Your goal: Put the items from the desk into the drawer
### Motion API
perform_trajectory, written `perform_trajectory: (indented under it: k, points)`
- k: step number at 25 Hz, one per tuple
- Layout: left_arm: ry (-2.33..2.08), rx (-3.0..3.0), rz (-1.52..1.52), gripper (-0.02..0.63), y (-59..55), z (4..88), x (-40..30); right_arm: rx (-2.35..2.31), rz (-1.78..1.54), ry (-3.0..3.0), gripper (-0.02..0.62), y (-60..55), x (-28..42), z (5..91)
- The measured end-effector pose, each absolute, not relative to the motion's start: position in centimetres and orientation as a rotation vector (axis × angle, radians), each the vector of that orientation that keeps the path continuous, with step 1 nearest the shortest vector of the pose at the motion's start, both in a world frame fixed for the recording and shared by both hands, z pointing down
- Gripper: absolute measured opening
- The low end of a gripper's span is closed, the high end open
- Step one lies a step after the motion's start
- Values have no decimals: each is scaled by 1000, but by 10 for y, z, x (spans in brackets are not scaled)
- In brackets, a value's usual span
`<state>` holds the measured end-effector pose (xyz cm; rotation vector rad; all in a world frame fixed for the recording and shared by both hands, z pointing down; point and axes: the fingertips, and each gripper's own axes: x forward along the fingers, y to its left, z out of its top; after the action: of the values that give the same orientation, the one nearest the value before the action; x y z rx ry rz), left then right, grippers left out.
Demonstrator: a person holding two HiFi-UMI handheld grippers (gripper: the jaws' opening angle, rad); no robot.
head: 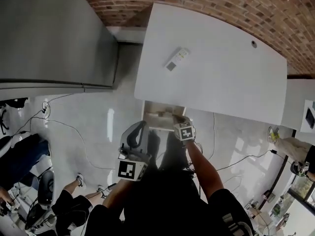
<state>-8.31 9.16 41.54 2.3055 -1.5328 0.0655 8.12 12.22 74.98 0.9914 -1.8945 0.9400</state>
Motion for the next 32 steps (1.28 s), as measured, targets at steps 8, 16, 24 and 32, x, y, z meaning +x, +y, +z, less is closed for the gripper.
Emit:
perform_trajectory:
  k: [8,16,24,32]
  points:
    - [-1588,2359,-20,14,71,359,-83,1179,757,-2196,0,37,86,561]
    - [-1601,2384,-58,14,70,329,-68,1335,562,-2490,0,26,94,386]
    - [-1576,2398,-64,14,61,322,-46,1439,381,-2635,0,47,108,304]
    - [-1590,2420,-78,14,56,313,-31,1445,324,-2649,1,45,121,295]
